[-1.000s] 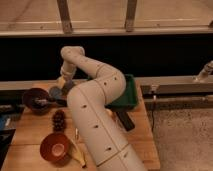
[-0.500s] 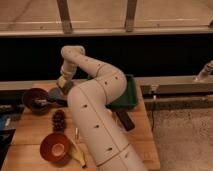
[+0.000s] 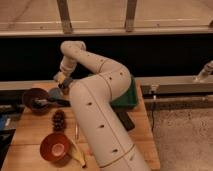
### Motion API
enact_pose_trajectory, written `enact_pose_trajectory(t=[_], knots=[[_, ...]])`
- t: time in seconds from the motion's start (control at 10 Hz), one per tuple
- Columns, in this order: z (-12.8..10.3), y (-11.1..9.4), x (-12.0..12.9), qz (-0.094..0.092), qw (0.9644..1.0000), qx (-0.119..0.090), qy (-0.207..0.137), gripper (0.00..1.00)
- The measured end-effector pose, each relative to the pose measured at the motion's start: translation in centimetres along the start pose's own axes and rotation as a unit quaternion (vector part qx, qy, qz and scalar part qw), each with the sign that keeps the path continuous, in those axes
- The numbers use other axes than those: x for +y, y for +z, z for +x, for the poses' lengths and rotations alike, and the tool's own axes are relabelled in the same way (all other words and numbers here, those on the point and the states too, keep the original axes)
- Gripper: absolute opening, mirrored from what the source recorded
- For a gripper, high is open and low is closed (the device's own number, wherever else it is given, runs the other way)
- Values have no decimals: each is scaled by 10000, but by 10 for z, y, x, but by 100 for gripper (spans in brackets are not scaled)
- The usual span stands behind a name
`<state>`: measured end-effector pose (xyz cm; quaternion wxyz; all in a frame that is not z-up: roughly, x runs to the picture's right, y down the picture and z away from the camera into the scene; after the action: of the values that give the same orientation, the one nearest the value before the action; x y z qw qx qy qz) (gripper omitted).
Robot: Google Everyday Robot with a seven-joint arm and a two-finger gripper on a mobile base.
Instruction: Place sponge in plastic cup
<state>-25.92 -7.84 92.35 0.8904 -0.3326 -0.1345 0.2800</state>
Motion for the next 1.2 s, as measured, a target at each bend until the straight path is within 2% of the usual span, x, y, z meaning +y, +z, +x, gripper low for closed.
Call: enact_pose_trajectory(t=[0.2, 0.3, 0.4, 0.8, 1.0, 1.2], knots=[[-3, -15, 15, -112, 9992, 69, -386, 10], [-2, -19, 22, -184, 9987, 108, -472, 10], [2, -20, 37, -318, 9975, 199, -602, 10], [-9, -9, 84, -673, 9917, 379, -1032, 10], [-17, 3, 95, -857, 9885, 406, -1174, 10], [-20, 18, 101, -965, 9869, 419, -1221, 12]])
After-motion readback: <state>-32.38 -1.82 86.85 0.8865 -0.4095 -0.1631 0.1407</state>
